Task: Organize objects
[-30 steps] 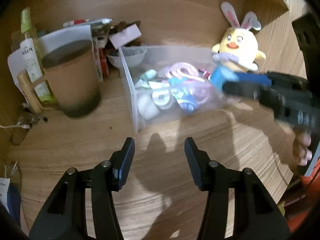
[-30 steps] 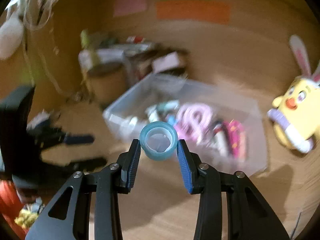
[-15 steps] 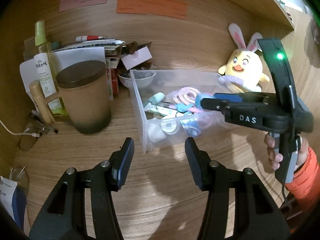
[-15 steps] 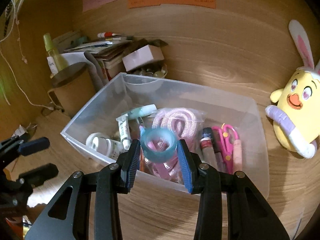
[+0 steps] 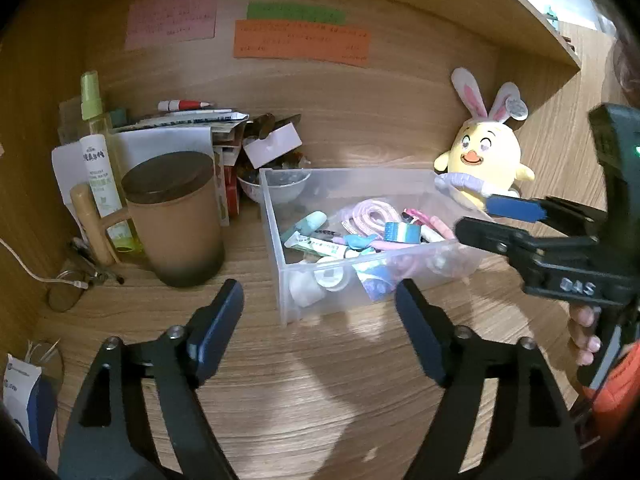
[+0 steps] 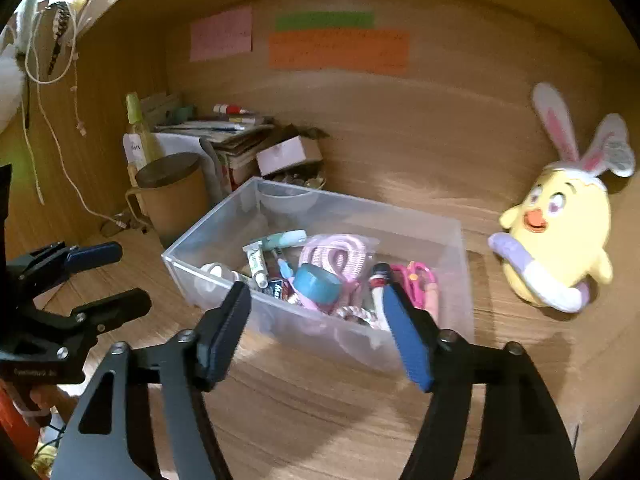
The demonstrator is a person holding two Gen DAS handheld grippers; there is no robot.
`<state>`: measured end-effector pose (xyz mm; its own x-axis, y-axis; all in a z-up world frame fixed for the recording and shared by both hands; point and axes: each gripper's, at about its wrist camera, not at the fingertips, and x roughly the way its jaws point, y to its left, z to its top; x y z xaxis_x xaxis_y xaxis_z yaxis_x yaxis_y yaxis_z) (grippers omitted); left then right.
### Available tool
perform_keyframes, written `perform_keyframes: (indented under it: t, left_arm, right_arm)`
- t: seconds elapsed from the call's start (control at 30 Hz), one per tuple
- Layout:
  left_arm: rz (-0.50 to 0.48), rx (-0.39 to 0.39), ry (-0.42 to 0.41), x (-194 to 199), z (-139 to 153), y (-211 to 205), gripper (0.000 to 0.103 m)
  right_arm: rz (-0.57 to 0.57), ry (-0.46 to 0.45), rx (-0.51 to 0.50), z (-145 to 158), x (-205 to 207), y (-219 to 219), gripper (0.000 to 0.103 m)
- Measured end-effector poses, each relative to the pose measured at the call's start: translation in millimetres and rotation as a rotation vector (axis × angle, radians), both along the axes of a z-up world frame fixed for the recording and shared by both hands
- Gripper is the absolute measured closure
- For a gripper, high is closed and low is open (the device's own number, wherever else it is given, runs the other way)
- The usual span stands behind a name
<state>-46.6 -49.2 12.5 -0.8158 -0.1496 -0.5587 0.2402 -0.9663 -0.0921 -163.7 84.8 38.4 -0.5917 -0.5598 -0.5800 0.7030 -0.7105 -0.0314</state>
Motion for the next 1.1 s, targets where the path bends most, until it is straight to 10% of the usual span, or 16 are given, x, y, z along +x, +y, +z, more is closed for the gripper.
perform_keyframes:
  t: [1.1]
  left_arm:
    - [-0.009,0.009,0.005,9.4,-15.2,18.1,0.010]
  right_arm:
    - [-0.076,-0.048,-0.047,-28.0,25.3,42.9,0.021]
